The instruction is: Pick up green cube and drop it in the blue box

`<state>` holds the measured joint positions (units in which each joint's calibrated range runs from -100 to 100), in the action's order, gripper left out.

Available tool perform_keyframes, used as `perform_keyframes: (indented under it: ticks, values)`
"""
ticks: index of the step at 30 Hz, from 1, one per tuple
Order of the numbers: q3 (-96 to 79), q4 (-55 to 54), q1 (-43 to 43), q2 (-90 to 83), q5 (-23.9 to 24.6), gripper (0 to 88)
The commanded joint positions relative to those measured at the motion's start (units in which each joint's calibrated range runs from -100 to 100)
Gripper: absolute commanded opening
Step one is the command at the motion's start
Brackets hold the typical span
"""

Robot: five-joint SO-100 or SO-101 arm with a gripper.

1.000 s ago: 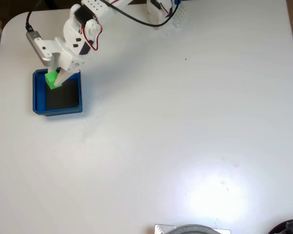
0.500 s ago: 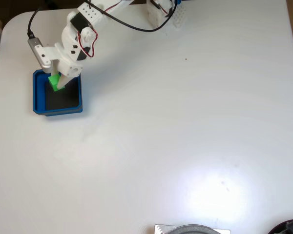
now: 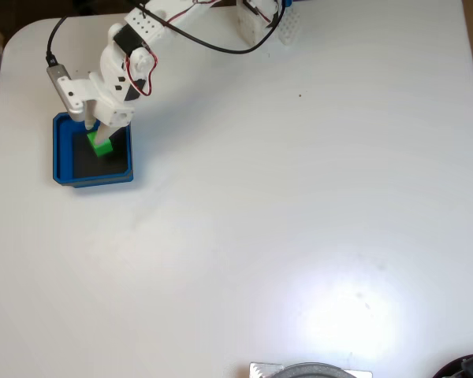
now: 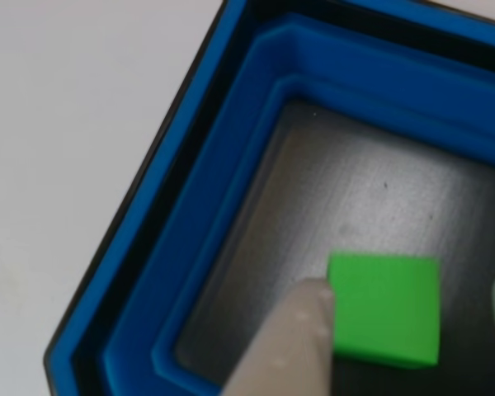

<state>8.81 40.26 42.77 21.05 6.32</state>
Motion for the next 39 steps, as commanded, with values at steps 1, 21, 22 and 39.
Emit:
perform_keyframes:
  ticks: [1,21,22,39]
  values:
    - [3.48,-0.92,0.21,-0.90,0.05,16.5]
    - [-2.08,-0.67,0.52,-12.02,0.00,15.5]
    - [-3.34,-0.67,0.52,-13.61,0.00,15.5]
    - [-30.72,-0.67,0.29,-41.96,-0.20,4.4]
